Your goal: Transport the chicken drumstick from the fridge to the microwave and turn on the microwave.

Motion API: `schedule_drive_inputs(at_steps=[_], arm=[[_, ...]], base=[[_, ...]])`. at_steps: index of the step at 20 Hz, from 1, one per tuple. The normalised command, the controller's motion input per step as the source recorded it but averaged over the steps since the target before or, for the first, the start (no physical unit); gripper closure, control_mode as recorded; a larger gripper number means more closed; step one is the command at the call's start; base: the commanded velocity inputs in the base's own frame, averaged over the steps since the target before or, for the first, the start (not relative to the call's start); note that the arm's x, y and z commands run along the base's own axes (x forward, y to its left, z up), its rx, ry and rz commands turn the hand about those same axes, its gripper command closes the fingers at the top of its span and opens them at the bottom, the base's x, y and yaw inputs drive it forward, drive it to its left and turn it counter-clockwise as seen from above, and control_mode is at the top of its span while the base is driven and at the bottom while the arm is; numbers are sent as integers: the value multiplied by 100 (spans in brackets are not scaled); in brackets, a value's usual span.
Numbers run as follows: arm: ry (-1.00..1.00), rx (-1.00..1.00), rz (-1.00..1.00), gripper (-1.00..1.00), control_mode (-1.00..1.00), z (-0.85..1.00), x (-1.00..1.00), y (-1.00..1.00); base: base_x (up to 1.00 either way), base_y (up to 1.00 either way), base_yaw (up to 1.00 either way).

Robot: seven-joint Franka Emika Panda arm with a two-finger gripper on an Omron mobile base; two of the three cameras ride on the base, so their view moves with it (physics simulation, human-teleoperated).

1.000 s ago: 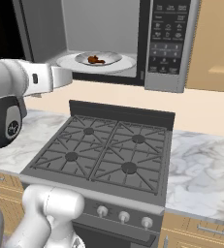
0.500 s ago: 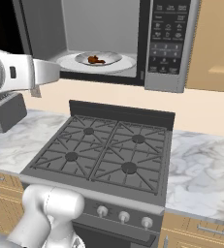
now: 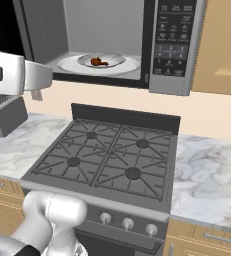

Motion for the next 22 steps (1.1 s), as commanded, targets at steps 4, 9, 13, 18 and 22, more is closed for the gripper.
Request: schedule_drive_inputs(at_steps=[4,9,13,18,22], arm=[[1,2,1,100,-100,13,-26,5],[2,0,0,100,-100,1,-31,20],[0,0,0,100,-100,5,-41,19],[0,0,0,100,-100,12,-45,15],[1,0,0,100,-100,17,-35,19]], base=[[0,0,0],[0,0,0],[0,0,0],[0,0,0],[0,0,0]])
